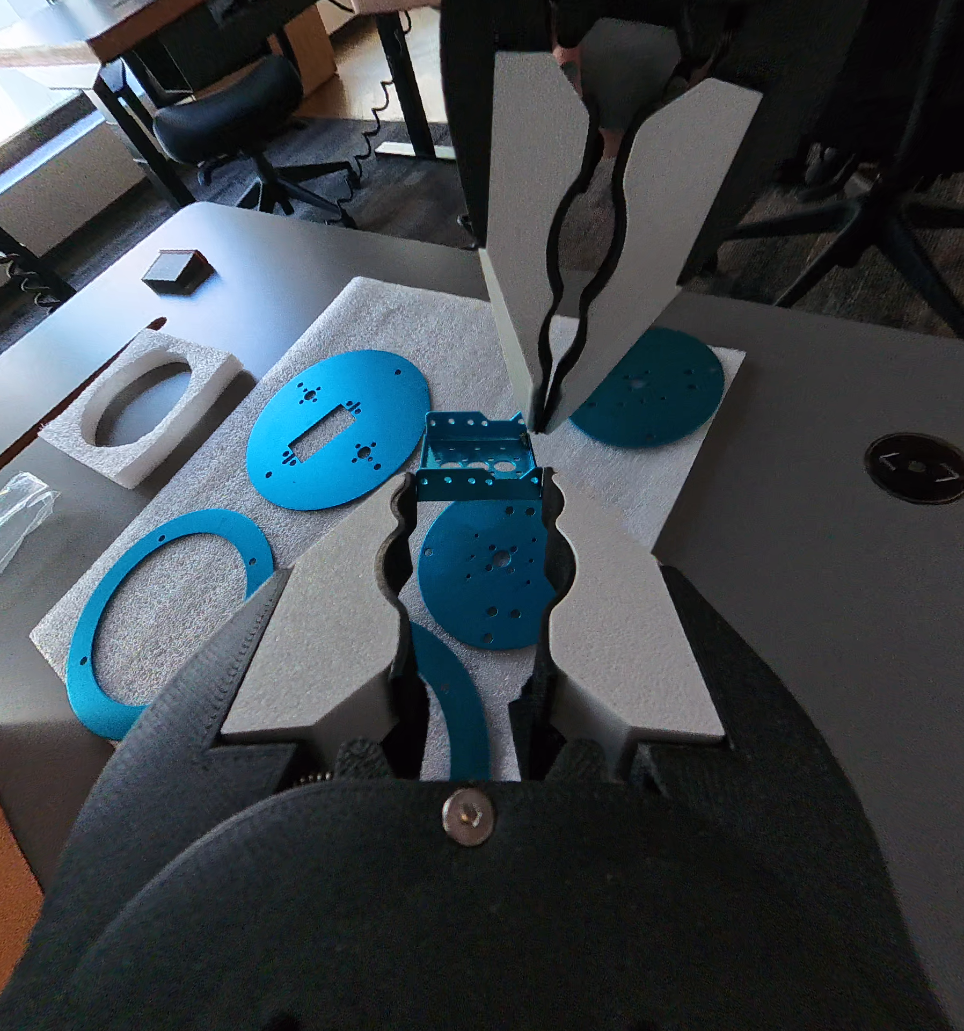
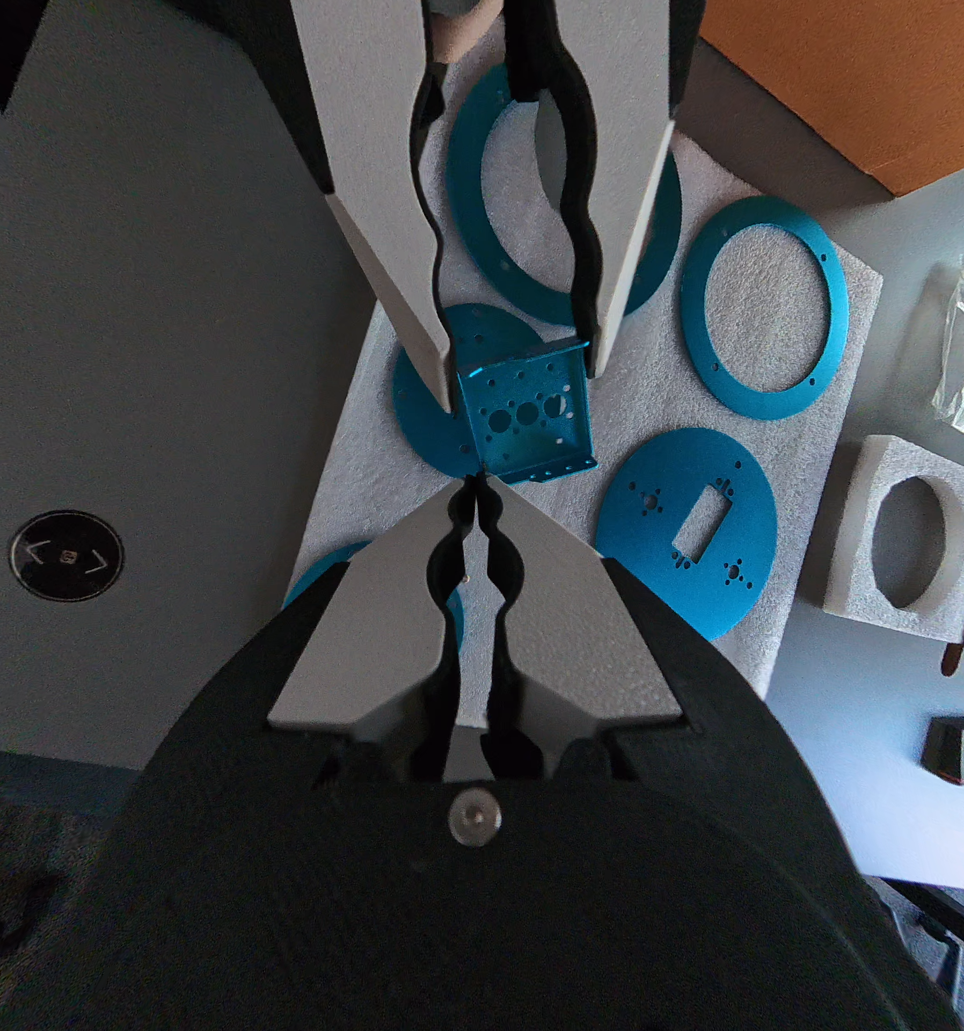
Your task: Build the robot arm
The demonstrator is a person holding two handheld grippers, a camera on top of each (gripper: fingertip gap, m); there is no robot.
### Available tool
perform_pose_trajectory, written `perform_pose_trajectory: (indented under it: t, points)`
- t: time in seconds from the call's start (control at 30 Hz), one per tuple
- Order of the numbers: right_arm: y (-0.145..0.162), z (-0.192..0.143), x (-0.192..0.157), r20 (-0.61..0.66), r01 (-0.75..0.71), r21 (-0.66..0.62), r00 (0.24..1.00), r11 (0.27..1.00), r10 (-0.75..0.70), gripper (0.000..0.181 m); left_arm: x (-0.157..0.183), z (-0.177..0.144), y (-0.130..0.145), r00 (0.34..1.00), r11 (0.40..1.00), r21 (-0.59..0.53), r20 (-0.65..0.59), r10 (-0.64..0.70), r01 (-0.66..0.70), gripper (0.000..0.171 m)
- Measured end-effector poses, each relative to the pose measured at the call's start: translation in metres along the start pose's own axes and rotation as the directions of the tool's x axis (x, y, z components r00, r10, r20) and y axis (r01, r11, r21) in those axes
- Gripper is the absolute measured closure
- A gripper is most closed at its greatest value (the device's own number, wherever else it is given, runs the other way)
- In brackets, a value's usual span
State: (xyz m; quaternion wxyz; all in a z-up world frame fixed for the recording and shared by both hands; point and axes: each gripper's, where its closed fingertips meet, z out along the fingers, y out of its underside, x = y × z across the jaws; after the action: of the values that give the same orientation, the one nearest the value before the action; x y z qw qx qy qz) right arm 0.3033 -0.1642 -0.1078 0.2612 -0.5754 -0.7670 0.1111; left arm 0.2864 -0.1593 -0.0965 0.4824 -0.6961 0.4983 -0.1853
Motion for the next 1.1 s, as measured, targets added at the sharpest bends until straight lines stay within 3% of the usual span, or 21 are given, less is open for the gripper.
perform_pose_trajectory:
  t: [0.2, 0.3, 0.37, 0.43, 0.53, 0.7, 0.83, 0.97, 1.1]
  points:
    - [0.013, 0.015, 0.003, -0.022, -0.072, 0.072, 0.997, 0.995, 0.074, 0.181, -0.010, 0.014, 0.017, 0.999, 0.995, -0.096, -0.009, 0.031, -0.032, 0.127]
    - [0.017, 0.014, 0.006, -0.075, -0.120, 0.137, 0.988, 0.983, 0.131, 0.181, -0.015, 0.019, 0.020, 0.988, 0.977, -0.147, 0.005, 0.155, -0.152, 0.128]
    - [0.027, 0.014, 0.010, -0.131, -0.171, 0.157, 0.973, 0.973, 0.192, 0.180, -0.018, 0.023, 0.016, 0.952, 0.938, -0.178, 0.024, 0.305, -0.296, 0.128]
    - [0.033, 0.012, 0.012, -0.168, -0.208, 0.211, 0.955, 0.955, 0.245, 0.180, -0.022, 0.028, 0.014, 0.867, 0.851, -0.227, 0.050, 0.496, -0.474, 0.128]
    - [0.040, 0.008, 0.015, -0.212, -0.258, 0.283, 0.923, 0.924, 0.322, 0.180, -0.023, 0.038, 0.017, 0.691, 0.669, -0.300, 0.043, 0.722, -0.680, 0.128]
    - [0.041, 0.003, 0.011, -0.226, -0.255, 0.350, 0.911, 0.902, 0.345, 0.180, -0.022, 0.043, 0.008, 0.426, 0.394, -0.350, -0.015, 0.905, -0.850, 0.128]
    - [0.043, -0.001, 0.012, -0.219, -0.248, 0.386, 0.911, 0.889, 0.349, 0.180, -0.018, 0.043, -0.002, 0.213, 0.164, -0.364, -0.098, 0.972, -0.917, 0.128]
    - [0.047, -0.004, 0.011, -0.209, -0.251, 0.413, 0.909, 0.875, 0.359, 0.180, -0.015, 0.041, -0.008, 0.094, 0.041, -0.392, -0.118, 0.989, -0.919, 0.128]
    - [0.050, -0.005, 0.007, -0.184, -0.264, 0.422, 0.912, 0.867, 0.367, 0.180, -0.017, 0.041, 0.009, 0.112, 0.030, -0.419, -0.173, 0.979, -0.907, 0.128]
